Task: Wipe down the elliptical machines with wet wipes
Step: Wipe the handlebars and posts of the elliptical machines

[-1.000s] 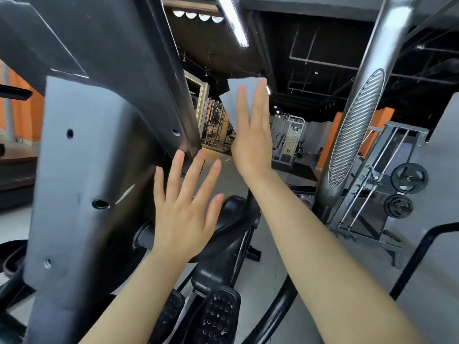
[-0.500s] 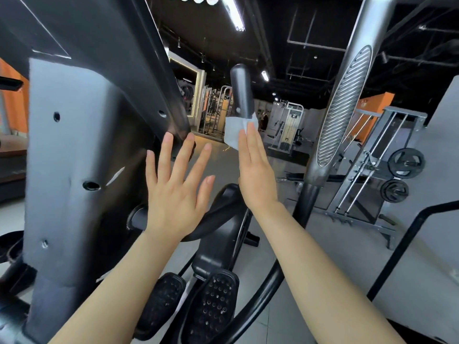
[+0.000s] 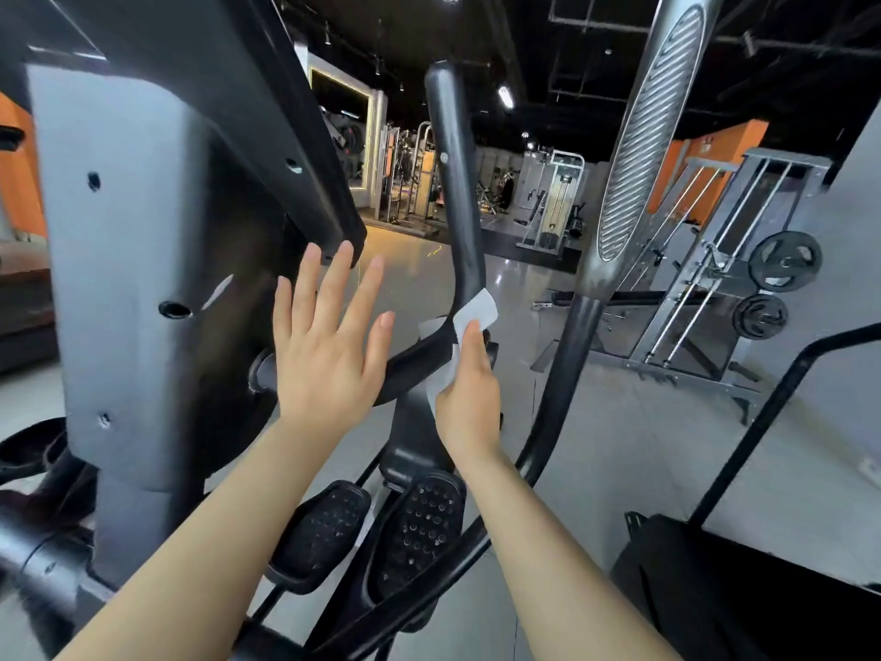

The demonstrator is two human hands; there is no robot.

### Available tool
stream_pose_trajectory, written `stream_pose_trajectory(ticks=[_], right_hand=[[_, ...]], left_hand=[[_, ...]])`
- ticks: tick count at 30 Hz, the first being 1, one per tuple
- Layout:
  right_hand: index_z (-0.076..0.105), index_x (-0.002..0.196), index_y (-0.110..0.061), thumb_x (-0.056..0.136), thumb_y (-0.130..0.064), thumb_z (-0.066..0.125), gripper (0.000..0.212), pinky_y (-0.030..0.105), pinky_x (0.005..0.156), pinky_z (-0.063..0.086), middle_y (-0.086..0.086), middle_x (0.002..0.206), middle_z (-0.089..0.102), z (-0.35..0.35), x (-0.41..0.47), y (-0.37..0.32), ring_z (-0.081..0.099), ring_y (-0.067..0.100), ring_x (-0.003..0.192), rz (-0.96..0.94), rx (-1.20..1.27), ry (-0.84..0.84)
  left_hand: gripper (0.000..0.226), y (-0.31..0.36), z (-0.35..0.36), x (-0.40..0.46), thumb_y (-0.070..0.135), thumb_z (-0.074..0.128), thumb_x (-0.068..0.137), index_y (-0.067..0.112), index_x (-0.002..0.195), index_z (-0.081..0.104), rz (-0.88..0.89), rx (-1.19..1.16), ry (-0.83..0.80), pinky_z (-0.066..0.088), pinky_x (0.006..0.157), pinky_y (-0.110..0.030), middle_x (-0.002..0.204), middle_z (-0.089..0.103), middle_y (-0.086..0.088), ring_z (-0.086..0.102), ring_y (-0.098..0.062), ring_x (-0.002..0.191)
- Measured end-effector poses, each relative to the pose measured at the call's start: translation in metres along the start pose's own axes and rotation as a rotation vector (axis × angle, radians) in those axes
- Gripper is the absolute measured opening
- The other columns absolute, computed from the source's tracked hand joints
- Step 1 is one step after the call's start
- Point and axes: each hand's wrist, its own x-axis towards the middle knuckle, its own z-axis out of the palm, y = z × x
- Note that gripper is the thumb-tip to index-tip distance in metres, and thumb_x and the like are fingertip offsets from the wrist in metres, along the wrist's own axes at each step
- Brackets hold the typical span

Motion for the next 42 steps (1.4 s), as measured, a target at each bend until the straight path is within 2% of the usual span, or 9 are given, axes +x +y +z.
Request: stream_pose_trajectory(ticks=[4, 8, 12, 16, 20, 26, 31, 37, 42], right_hand=[[0.024, 0.151, -0.012, 0.093, 0.012, 0.037, 0.065, 0.009, 0.081, 0.031, 0.006, 0.146, 0.044, -0.001, -0.025, -0.016, 0.049, 0.017, 0.120, 0.050, 0.087, -0.003], [0.021, 0.155, -0.026, 0.094, 0.011, 0.033, 0.072, 0.010, 0.090, 0.037, -0.004, 0.134, 0.046, -0.010, -0.062, -0.019, 0.055, 0.006, 0.109, 0.021, 0.182, -0.174], [0.029, 0.153, -0.021, 0.093, 0.016, 0.032, 0.070, -0.006, 0.096, 0.019, -0.012, 0.144, 0.037, -0.032, -0.043, -0.017, 0.035, -0.006, 0.128, -0.032, 0.200, 0.037], [0.039, 0.147, -0.004, 0.084, 0.027, 0.037, 0.070, 0.025, 0.119, 0.022, 0.009, 0.155, 0.032, -0.030, 0.019, -0.004, 0.023, 0.020, 0.146, -0.321, -0.089, 0.079], [0.062, 0.119, 0.009, 0.063, 0.027, 0.043, 0.062, 0.060, 0.101, 0.043, 0.028, 0.126, 0.060, -0.005, 0.015, 0.005, 0.052, 0.044, 0.125, -0.522, -0.245, 0.099], [0.071, 0.108, 0.005, 0.065, 0.016, 0.035, 0.057, 0.045, 0.099, 0.049, 0.021, 0.111, 0.070, 0.015, -0.010, -0.022, 0.064, 0.037, 0.111, -0.444, -0.011, 0.245], [0.073, 0.100, 0.002, 0.067, 0.012, 0.034, 0.052, 0.009, 0.095, 0.037, 0.014, 0.097, 0.073, 0.027, -0.047, -0.057, 0.063, 0.022, 0.099, -0.467, 0.128, 0.241], [0.068, 0.112, 0.004, 0.077, 0.011, 0.039, 0.046, 0.035, 0.103, 0.046, 0.016, 0.112, 0.070, 0.037, -0.075, -0.080, 0.064, 0.031, 0.111, -0.662, 0.093, 0.000], [0.068, 0.116, -0.004, 0.077, 0.015, 0.036, 0.054, 0.011, 0.096, 0.042, 0.002, 0.114, 0.069, -0.006, -0.071, -0.073, 0.057, 0.001, 0.109, -0.504, 0.312, 0.016]], left_hand=[[0.051, -0.003, -0.005, -0.023, 0.036, 0.025, 0.105, 0.015, 0.147, 0.044, 0.007, 0.018, -0.119, 0.021, 0.114, -0.060, 0.152, 0.042, -0.013, 0.033, -0.034, 0.144], [0.050, -0.007, -0.013, -0.048, 0.033, 0.026, 0.104, 0.014, 0.147, 0.042, -0.033, -0.083, -0.195, 0.020, 0.115, -0.056, 0.152, 0.042, -0.011, 0.035, -0.030, 0.142], [0.051, -0.019, -0.026, -0.072, 0.030, 0.029, 0.103, 0.010, 0.148, 0.041, -0.033, -0.132, -0.255, 0.010, 0.119, -0.043, 0.155, 0.037, -0.007, 0.025, -0.023, 0.146], [0.059, -0.024, -0.038, -0.073, 0.022, 0.027, 0.093, 0.008, 0.149, 0.039, -0.086, -0.219, -0.312, -0.002, 0.121, -0.025, 0.157, 0.026, 0.000, 0.017, -0.011, 0.147], [0.062, -0.033, -0.054, -0.091, 0.022, 0.030, 0.090, 0.008, 0.150, 0.037, -0.103, -0.234, -0.346, -0.002, 0.121, -0.022, 0.158, 0.028, -0.002, 0.016, -0.008, 0.147], [0.056, -0.038, -0.073, -0.114, 0.023, 0.035, 0.095, 0.009, 0.149, 0.039, -0.202, -0.328, -0.286, 0.010, 0.123, -0.027, 0.158, 0.032, -0.004, 0.022, -0.006, 0.146], [0.053, -0.035, -0.081, -0.110, 0.024, 0.034, 0.098, 0.014, 0.150, 0.038, -0.220, -0.351, -0.227, 0.010, 0.122, -0.026, 0.158, 0.032, -0.002, 0.020, -0.002, 0.147], [0.052, -0.032, -0.086, -0.109, 0.022, 0.036, 0.098, 0.012, 0.149, 0.039, -0.215, -0.407, -0.192, 0.016, 0.122, -0.028, 0.156, 0.032, 0.000, 0.022, -0.003, 0.147], [0.050, -0.014, -0.086, -0.098, 0.027, 0.042, 0.095, 0.008, 0.141, 0.049, -0.250, -0.491, -0.152, 0.029, 0.116, -0.028, 0.151, 0.041, -0.003, 0.035, -0.014, 0.141]])
